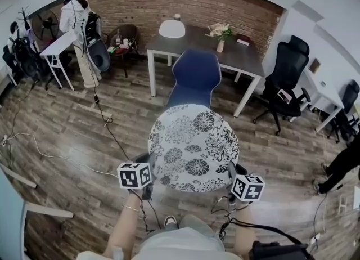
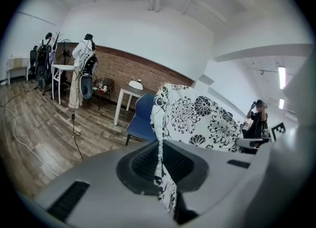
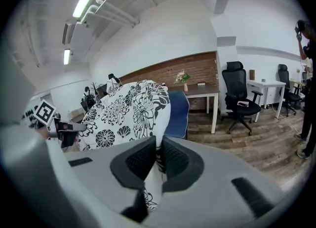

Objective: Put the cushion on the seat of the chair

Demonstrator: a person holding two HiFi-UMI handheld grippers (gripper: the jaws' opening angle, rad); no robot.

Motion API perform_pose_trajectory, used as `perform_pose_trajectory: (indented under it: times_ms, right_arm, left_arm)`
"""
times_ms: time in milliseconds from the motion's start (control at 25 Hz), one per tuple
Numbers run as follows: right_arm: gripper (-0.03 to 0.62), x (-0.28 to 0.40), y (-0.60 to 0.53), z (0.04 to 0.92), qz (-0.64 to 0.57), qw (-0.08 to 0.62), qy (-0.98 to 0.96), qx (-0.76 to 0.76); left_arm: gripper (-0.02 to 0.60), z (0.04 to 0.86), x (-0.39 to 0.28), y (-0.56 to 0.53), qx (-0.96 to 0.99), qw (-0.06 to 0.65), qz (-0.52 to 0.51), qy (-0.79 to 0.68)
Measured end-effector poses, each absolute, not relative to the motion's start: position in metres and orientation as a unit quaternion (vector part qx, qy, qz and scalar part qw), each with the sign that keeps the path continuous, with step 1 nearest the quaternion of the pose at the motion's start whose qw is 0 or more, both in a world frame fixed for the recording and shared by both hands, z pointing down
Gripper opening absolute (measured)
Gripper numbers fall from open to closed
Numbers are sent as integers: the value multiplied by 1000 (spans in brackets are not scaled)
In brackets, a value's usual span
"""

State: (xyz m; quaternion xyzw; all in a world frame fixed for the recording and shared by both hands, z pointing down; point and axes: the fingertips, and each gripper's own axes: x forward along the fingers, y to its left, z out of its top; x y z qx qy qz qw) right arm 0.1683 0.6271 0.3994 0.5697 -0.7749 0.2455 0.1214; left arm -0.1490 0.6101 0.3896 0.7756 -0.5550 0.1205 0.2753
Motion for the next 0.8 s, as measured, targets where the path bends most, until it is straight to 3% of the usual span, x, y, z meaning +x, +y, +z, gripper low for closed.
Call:
perform_pose_trajectory:
  times_ms: [320, 800]
  right_arm:
    - [25, 162, 607, 416, 259, 112, -768, 575]
    - [25, 170, 462, 410, 269, 118, -779, 555]
  left_arm:
    - [14, 402, -160, 586, 779, 276, 120, -551]
    - [14, 390, -148, 458, 768, 274, 125, -565]
